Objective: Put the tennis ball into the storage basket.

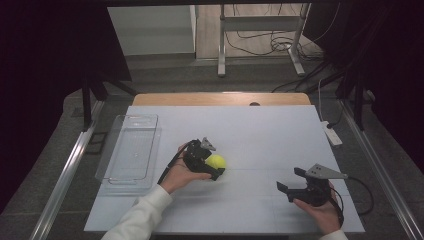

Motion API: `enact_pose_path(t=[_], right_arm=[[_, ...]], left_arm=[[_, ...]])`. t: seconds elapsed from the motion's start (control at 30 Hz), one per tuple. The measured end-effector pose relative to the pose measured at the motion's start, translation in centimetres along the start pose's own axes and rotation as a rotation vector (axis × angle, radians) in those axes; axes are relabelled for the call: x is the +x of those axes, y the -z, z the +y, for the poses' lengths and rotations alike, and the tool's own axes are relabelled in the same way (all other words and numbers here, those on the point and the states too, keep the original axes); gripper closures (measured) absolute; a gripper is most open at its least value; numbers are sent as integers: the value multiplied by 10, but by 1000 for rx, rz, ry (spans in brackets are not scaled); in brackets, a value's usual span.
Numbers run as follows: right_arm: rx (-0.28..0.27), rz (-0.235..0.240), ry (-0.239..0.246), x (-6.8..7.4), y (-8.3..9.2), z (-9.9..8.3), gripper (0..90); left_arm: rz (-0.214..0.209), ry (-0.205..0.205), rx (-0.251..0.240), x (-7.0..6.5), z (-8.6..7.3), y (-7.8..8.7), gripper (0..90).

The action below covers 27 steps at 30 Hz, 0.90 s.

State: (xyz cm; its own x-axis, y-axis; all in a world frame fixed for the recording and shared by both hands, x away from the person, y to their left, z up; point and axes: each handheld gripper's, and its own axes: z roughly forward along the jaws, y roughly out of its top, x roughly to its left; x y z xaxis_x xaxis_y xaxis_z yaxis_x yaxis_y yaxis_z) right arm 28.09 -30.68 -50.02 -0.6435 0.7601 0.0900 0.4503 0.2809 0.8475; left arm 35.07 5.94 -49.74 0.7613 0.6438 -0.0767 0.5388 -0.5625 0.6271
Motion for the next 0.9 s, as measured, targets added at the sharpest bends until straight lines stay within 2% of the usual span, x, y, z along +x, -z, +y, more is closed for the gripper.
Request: enact_pose_path(t=[0.3,0.43,0.63,0.9], right_arm=[[0,1,-1,0,0,0,101],[-2,2,-2,0,0,0,101],[-1,0,0,0,0,0,102],[-6,0,-1,0,1,0,102]], left_arm=[[-6,-11,21,0,0,-9,45],[5,-29,11,-1,0,-9,94],[11,-38,-18,-2,0,-5,253],[21,-59,-17,-4,0,-3,270]])
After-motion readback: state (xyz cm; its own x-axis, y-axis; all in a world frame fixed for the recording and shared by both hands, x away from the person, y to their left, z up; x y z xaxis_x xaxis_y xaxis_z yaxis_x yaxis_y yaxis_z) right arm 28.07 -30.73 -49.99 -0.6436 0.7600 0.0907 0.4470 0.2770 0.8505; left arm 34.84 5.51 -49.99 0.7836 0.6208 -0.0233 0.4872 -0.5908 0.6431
